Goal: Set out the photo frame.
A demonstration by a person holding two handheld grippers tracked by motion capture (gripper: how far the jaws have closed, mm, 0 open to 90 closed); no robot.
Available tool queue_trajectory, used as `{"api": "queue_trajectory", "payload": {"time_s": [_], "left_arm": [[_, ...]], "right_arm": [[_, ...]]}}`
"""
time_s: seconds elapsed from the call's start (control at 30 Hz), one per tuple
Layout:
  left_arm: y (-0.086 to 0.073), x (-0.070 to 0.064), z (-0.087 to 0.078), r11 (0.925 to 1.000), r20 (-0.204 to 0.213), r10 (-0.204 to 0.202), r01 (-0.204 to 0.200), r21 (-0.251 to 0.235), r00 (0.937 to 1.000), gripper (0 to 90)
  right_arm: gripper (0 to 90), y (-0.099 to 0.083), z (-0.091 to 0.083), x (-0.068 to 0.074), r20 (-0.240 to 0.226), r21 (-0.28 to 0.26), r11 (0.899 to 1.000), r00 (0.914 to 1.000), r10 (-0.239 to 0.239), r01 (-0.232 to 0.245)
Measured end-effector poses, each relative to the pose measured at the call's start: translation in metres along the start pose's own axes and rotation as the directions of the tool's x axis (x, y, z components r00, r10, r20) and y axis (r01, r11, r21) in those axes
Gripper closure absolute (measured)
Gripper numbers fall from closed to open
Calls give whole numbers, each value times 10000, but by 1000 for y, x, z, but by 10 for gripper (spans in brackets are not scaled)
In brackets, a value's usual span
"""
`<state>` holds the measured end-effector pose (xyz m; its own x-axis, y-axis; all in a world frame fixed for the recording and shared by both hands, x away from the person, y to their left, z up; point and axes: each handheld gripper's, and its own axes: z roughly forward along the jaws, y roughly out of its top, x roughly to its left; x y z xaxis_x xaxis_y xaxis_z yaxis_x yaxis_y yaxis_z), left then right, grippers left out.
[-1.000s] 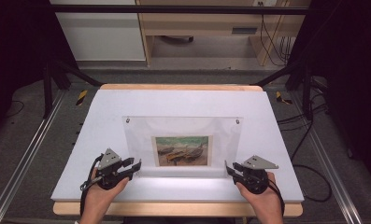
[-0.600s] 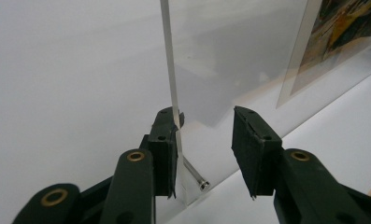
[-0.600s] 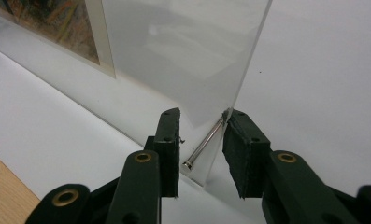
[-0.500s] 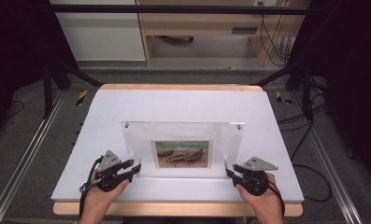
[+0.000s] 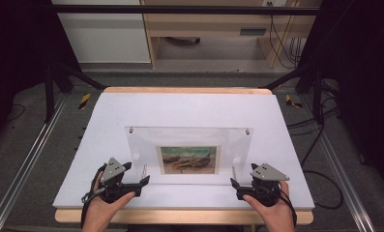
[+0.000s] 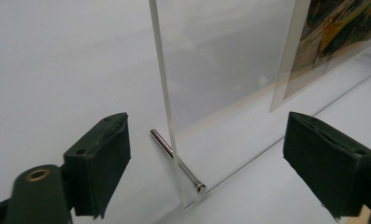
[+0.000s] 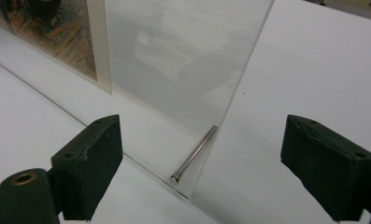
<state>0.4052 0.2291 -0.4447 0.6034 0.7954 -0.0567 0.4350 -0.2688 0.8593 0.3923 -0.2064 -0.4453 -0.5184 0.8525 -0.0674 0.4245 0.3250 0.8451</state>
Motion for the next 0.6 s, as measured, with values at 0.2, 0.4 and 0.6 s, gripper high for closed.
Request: {"api": "queue_trajectory", "payload": {"time_s": [0.2, 0.4, 0.6], "left_arm": [[-3, 1, -10, 9999, -45, 156, -156, 17, 9999, 73], [-7, 4, -18, 9999, 42, 48, -47, -130, 10000, 62], [-8, 6, -23, 9998, -34, 37, -37, -215, 10000, 62]], "right_arm": [[78, -3, -11, -3, 254, -288, 9996, 9997, 48, -41], [73, -7, -20, -6, 446, -432, 9989, 9988, 180, -160], [73, -10, -29, -5, 495, -486, 9986, 9986, 209, -185]]}}
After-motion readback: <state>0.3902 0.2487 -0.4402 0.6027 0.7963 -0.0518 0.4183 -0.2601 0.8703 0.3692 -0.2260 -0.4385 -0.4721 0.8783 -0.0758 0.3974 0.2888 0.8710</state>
